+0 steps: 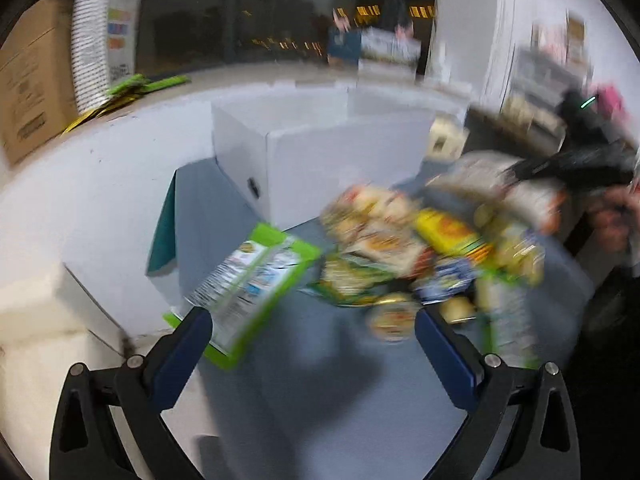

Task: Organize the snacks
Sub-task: 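Grasp the green-and-white bar pack with the left gripper while the right grasps a white bag, then drop both held packs into the white box and open the grippers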

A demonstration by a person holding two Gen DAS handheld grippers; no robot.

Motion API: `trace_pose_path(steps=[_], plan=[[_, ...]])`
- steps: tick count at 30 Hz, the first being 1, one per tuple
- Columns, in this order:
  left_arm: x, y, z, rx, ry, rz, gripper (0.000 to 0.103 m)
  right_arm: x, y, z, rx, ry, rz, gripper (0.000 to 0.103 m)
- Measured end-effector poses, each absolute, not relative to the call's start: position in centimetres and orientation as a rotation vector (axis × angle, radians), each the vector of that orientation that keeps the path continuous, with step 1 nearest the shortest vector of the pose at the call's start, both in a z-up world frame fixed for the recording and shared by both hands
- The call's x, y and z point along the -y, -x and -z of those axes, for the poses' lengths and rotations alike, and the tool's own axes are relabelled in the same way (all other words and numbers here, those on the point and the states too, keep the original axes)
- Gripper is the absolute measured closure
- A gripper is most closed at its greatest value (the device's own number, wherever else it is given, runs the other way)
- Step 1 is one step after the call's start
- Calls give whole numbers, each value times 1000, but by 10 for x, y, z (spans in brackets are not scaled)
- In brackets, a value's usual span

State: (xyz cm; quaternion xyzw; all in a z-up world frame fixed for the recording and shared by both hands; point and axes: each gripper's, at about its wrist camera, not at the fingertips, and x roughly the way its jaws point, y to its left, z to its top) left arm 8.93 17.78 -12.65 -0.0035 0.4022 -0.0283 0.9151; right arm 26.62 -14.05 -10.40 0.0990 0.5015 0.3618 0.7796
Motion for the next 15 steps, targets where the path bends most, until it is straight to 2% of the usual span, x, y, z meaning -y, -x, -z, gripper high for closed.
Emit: trace_pose_path(steps=[8,11,13,15], plan=[[-223,-172,178,-1036,-109,156,2,169,-235,90,-1022,-223,-801,72],[-222,-183,195,-1087,-159,194,6,181,-225,88,-1009,-246,-813,72],[-227,-185,194,-1084,-128,207,15,184,-222,89,-1010,-253,-819,72],[-227,-181,189,-1060,-116,206,33,186,-219,91,-1014,-256,-821,72]])
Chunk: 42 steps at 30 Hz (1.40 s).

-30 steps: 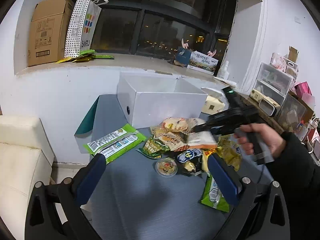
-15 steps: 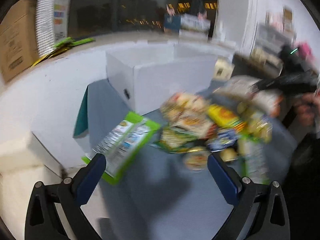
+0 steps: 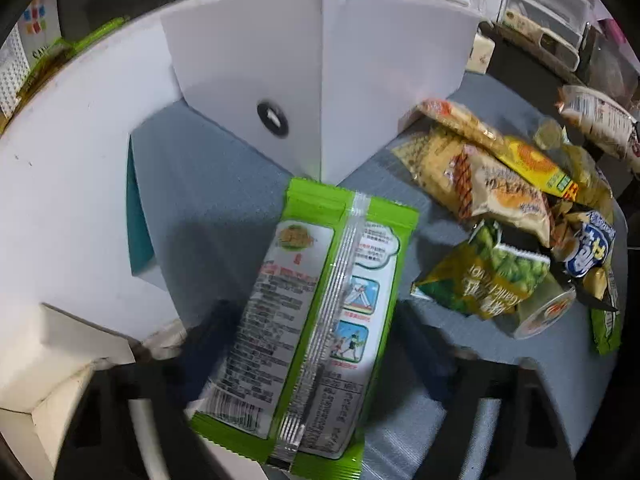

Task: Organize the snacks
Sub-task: 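Drop both held packs into the white box and open the grippers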

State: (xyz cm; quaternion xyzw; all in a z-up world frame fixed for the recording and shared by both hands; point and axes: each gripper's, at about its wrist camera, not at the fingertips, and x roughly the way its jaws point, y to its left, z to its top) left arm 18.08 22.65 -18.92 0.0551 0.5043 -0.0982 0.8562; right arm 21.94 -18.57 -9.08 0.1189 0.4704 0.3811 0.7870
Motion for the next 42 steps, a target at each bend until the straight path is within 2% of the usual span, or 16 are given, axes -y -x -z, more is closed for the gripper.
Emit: trace_pose_path(steps=[3,7,15,21,28,35,36,38,39,40,41,42], plan=[[-221,-175,186,-1056,-91,183,38,186,-218,94,-1018,-269,-834,72],[-210,-152,169,-975,-14,147,39,181,-216,94,-1007,-271,-853,72],[-180,-114,80,-642,271,113,39,173,-221,75,-940,-273,-870,72],[-164,-146,30,-529,368,104,39,147,-252,37,-871,-226,-898,72],[-184,-223,13,-548,471,4,39,107,-322,-2,-830,-147,-844,72],[-212,-290,43,-656,527,-77,39,48,-395,-3,-844,51,-775,72],[-214,-297,46,-670,530,-89,37,38,-403,0,-842,96,-763,72],[-219,-306,53,-704,523,-130,23,22,-414,7,-841,165,-741,71],[-222,-311,58,-732,518,-157,4,15,-419,12,-839,196,-737,70],[-224,-312,62,-743,519,-170,0,11,-422,14,-836,212,-731,69],[-225,-309,64,-740,516,-171,0,8,-425,17,-814,235,-692,52],[-224,-307,64,-738,503,-173,0,7,-425,18,-802,249,-671,19]])
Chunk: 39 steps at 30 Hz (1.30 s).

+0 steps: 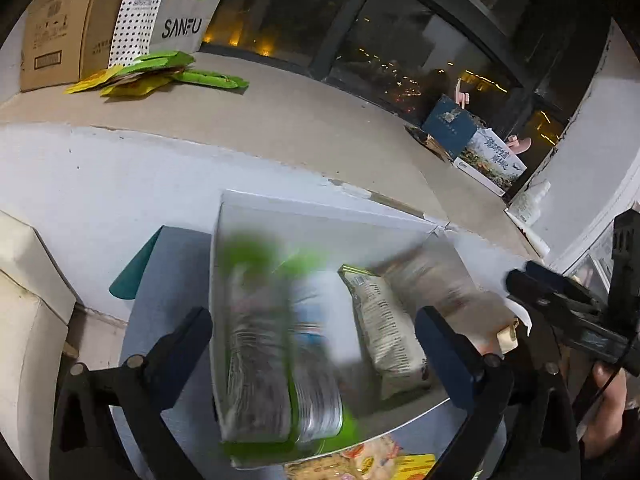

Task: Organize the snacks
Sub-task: 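Drop both held packs into the white box and open the grippers, then grasp the green bar pack with the left gripper while the right grasps the yellow chip bag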

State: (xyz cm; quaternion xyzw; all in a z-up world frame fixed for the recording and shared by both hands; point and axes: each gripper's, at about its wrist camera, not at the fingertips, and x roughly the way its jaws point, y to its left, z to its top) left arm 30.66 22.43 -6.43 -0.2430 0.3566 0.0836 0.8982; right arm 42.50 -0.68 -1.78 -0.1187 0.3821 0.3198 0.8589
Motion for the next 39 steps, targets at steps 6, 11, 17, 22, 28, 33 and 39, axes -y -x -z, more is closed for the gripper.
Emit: trace_pose_path(steps=[6,11,17,22,28,33,39], plan=[[-215,-280,51,-688,463,-139,0,21,-411,8,-762,189,-696,0],[-196,-241,24,-610,394,-99,0,37,-388,-11,-722,116,-758,0],[-164,-171,-1,-518,296,-51,0,94,-320,-32,-634,-86,-935,0],[-137,-110,-10,-464,239,-35,0,141,-258,-25,-550,-165,-1039,0],[-111,-55,5,-478,236,-14,0,182,-186,7,-599,-55,-983,0],[-93,-27,31,-508,268,1,0,205,-152,45,-652,19,-874,0],[-74,-18,50,-563,241,25,0,213,-141,90,-751,98,-791,0]])
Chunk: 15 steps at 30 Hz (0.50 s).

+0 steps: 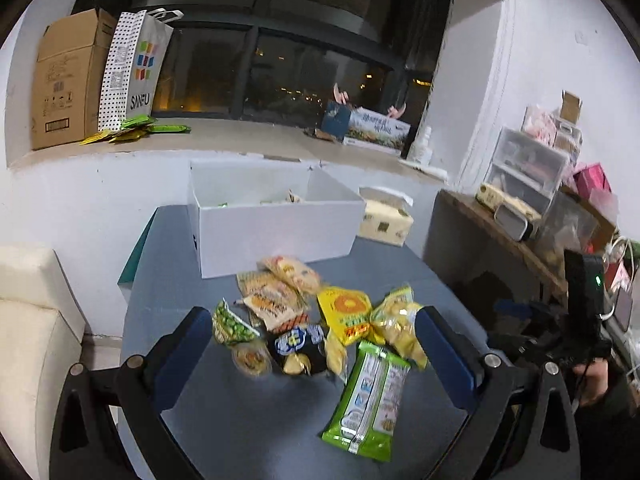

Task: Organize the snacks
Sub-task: 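Grasp the green bar pack with the left gripper while the right grasps the yellow chip bag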

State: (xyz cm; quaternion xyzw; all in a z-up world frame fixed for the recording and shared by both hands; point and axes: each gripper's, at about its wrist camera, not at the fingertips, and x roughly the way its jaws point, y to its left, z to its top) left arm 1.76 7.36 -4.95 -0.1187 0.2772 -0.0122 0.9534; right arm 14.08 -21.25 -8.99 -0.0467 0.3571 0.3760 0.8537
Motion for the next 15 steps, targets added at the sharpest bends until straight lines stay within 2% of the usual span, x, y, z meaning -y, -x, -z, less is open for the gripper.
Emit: trace_pose_path(steps=[15], plan=[[-32,-22,75,-678,92,126,0,156,-194,141,-880,311,-786,0]])
